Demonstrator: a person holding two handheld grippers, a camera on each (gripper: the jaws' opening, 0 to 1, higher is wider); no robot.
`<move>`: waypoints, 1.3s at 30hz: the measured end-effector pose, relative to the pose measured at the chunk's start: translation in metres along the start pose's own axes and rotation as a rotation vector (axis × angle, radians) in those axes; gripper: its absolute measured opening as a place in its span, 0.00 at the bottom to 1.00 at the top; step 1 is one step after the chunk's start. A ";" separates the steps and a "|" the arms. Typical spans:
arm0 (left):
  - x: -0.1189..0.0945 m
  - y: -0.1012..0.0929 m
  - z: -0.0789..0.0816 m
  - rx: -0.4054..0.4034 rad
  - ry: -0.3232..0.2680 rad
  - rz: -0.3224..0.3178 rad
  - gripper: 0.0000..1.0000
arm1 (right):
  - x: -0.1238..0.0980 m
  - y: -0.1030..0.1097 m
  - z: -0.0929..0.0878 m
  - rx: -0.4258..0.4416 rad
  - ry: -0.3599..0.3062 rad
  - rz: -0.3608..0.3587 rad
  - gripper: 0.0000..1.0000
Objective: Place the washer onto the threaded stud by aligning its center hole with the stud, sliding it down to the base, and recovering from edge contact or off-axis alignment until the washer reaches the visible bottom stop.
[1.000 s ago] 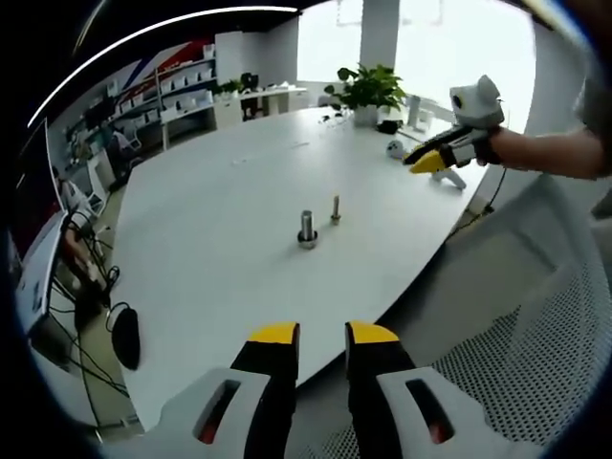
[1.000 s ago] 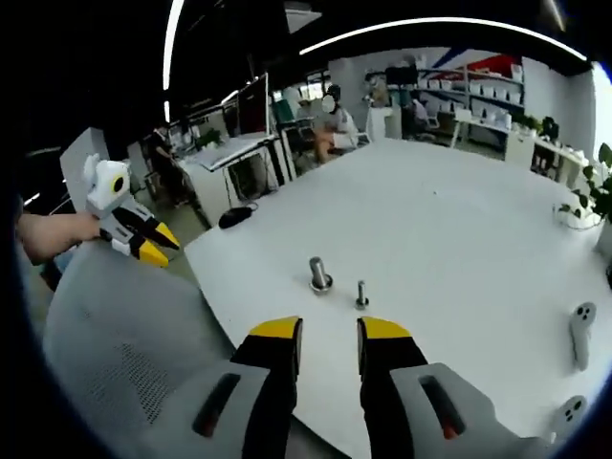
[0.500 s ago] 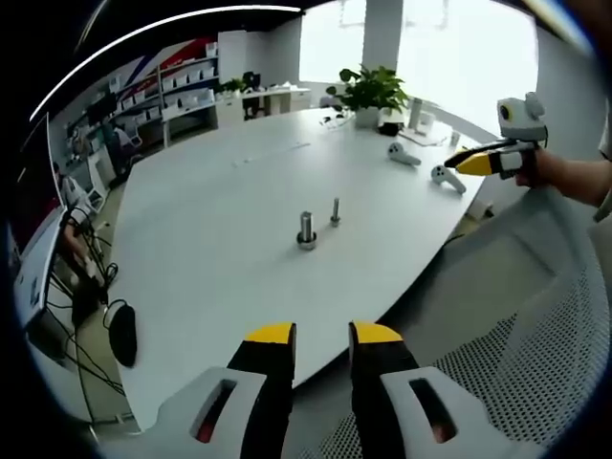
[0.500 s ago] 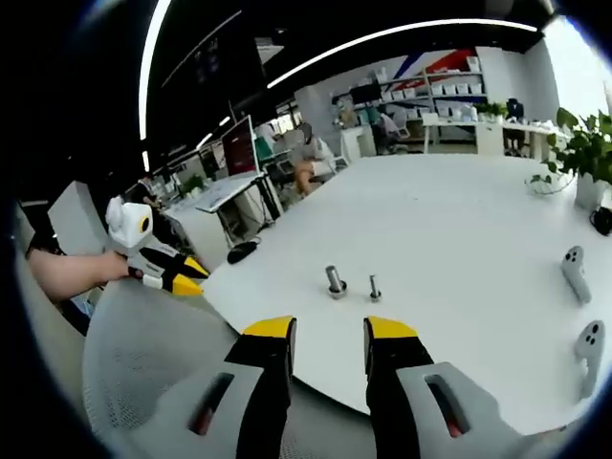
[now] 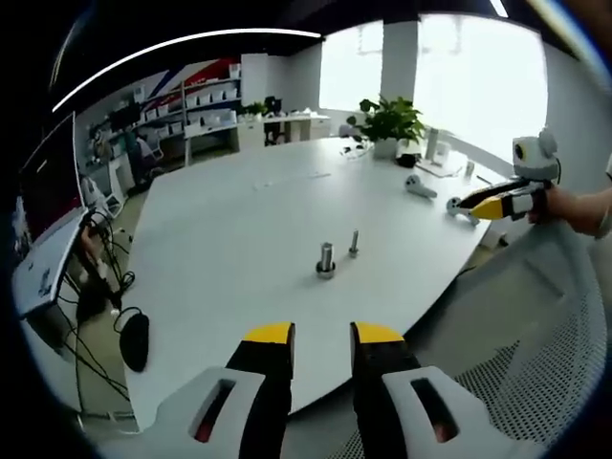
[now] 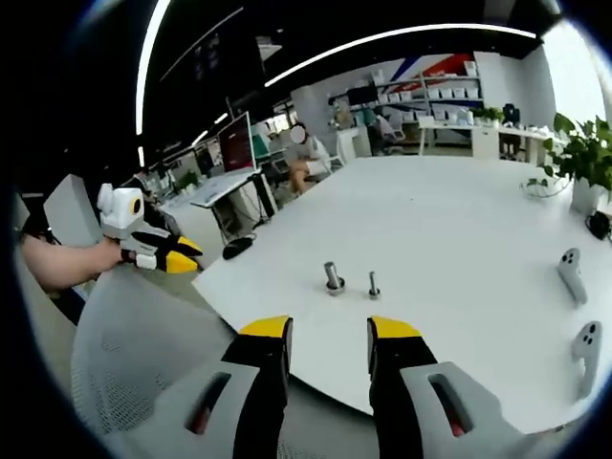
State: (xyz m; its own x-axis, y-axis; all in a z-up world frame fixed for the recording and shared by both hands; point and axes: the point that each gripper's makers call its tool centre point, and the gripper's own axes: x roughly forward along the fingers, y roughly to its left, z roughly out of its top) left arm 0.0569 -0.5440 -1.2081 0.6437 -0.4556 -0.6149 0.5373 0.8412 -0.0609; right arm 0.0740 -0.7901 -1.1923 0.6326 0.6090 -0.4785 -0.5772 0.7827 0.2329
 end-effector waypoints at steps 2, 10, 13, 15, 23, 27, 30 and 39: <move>0.001 -0.001 -0.002 0.010 0.012 -0.003 0.23 | -0.001 -0.003 0.000 0.007 -0.004 -0.013 0.33; 0.000 0.001 0.001 -0.012 -0.006 0.002 0.23 | 0.000 -0.005 -0.001 0.002 0.006 -0.024 0.33; 0.000 -0.001 0.000 -0.008 0.000 -0.009 0.23 | -0.001 -0.006 0.000 0.016 -0.003 -0.028 0.33; 0.002 -0.001 -0.002 -0.011 0.015 -0.017 0.22 | 0.001 -0.005 -0.003 0.032 0.011 -0.018 0.33; 0.001 0.000 0.000 -0.004 0.006 -0.013 0.23 | -0.001 -0.010 -0.006 0.039 0.029 -0.044 0.32; 0.001 -0.006 -0.002 0.002 0.009 -0.039 0.22 | 0.000 -0.012 -0.012 0.051 0.056 -0.055 0.32; 0.001 -0.011 0.000 0.006 0.007 -0.061 0.22 | 0.001 -0.009 -0.016 0.027 0.091 -0.066 0.32; 0.000 -0.017 0.001 0.002 -0.009 -0.096 0.22 | -0.006 -0.019 -0.011 -0.009 0.079 -0.179 0.33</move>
State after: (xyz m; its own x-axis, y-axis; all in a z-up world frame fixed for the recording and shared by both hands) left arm 0.0482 -0.5588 -1.2068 0.5938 -0.5371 -0.5991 0.5983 0.7926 -0.1176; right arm 0.0753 -0.8103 -1.2030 0.6835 0.4477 -0.5765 -0.4638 0.8763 0.1307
